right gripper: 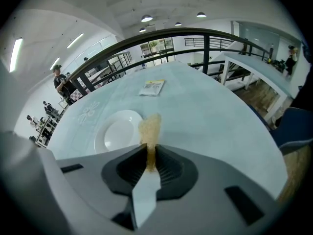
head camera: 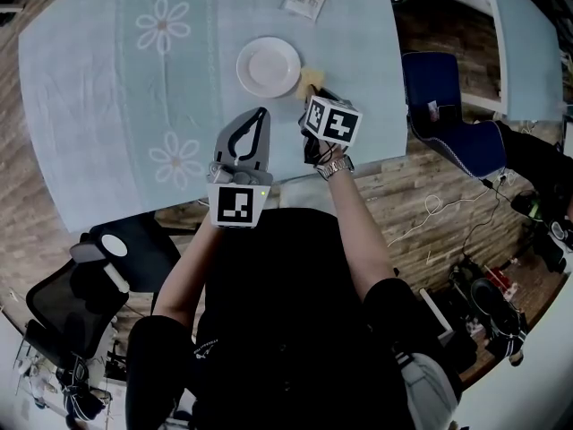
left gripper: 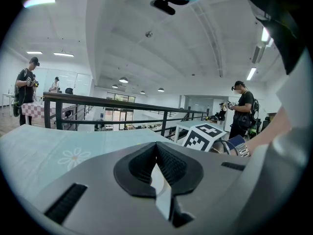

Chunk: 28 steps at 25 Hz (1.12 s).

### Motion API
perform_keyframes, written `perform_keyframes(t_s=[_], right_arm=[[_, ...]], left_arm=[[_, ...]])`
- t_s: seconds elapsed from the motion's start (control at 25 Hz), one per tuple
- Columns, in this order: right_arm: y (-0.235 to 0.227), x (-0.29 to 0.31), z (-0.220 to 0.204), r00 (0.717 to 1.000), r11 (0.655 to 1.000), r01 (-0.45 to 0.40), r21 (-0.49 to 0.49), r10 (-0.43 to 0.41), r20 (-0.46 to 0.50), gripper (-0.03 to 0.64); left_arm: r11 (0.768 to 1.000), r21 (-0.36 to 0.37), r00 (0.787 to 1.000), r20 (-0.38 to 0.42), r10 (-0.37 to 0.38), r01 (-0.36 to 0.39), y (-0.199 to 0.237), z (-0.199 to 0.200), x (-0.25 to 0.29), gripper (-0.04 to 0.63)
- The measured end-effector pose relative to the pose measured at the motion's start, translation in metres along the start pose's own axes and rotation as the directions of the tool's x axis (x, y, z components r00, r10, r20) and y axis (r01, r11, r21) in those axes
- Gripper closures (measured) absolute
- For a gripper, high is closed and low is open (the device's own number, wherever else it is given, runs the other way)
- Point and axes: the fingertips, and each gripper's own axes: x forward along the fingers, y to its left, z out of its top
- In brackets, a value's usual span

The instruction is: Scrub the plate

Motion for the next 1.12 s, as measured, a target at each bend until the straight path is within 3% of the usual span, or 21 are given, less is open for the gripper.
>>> perform_keyframes(t_s=[0.16, 0.32, 0.6, 0.8, 1.12], right_arm=[[0.007, -0.009, 0.0, 1.0, 1.0, -0.019, 0.0, 0.019, 0.022, 0.565], [0.041, -0.012, 0.0, 0.995, 0.994, -0.098, -0.056, 0.1, 0.023, 0.565], [0.097, -0.003, -0.017, 0.978, 0.97, -0.207, -0.129, 0.203, -0.049, 0.565], [0.114, 0.004, -0.028, 0.973, 0.962, -0.227, -0.153, 0.216, -0.087, 0.565], [0.102, 0.012, -0.03, 0.975, 0.971, -0.204, -0.124, 0.191, -0.112, 0.565]], left_arm=[[1.0, -0.005, 1.0, -0.001, -0.002, 0.002, -0.003, 0.0, -0.002, 0.583], [1.0, -0.001, 1.0, 0.002, 0.002, -0.002, -0.002, 0.0, -0.004, 0.583], [0.999, -0.002, 0.999, 0.001, 0.038, -0.038, 0.007, -0.001, -0.015, 0.583], [0.997, -0.013, 0.997, -0.007, 0.074, -0.074, 0.017, -0.007, -0.024, 0.583], [0.996, -0.02, 0.996, -0.015, 0.089, -0.089, 0.023, -0.01, -0.027, 0.583]])
